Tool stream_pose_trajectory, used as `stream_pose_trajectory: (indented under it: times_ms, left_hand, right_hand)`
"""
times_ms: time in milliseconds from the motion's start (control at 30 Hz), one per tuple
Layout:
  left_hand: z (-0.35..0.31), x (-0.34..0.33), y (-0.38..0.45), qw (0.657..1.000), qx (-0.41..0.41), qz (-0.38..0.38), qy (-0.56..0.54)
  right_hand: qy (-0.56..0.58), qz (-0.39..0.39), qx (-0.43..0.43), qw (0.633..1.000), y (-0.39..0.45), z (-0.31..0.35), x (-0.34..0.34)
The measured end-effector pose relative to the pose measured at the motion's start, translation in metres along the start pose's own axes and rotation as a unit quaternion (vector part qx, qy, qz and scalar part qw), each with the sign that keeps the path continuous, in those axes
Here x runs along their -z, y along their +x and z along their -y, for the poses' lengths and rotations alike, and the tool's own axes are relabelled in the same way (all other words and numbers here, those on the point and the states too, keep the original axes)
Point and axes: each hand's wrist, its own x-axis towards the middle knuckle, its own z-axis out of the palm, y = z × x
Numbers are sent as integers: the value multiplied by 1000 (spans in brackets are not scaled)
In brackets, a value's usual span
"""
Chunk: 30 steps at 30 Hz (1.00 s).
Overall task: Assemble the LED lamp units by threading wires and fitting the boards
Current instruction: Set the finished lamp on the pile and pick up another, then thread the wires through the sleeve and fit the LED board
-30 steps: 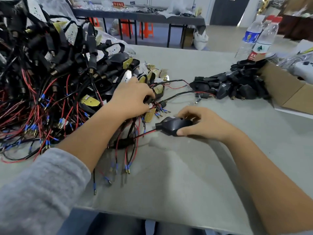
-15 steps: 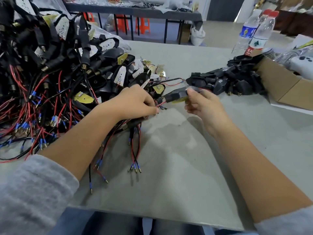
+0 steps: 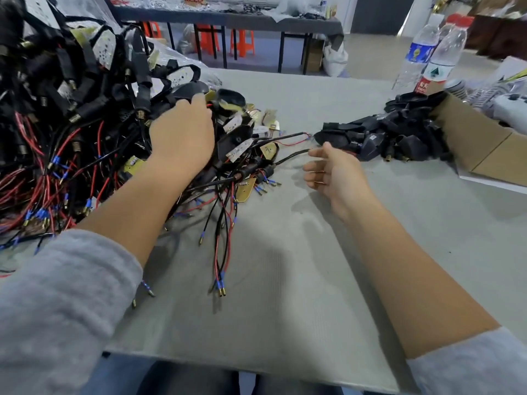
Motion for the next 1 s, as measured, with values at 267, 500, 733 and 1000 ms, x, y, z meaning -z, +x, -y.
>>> stream_pose_trajectory:
  times_ms: [267,500,733,1000]
  left_hand:
    - [-29,4,-10,995,-29,30,85]
    - [-116,-16,-56,923,-134,315,-176]
    - [-144,-58,-60,927,-46,271,-256]
    - [-136,-65,-69,931,-27,159,-328]
  right_hand:
    - [-144,-38,61,987,10,-5,12]
    - [-297,-59,144,942,19,-26,14]
    - [-314,-117,157,929,18,-25,24]
    - [-481,2,269,835,34,-20,14]
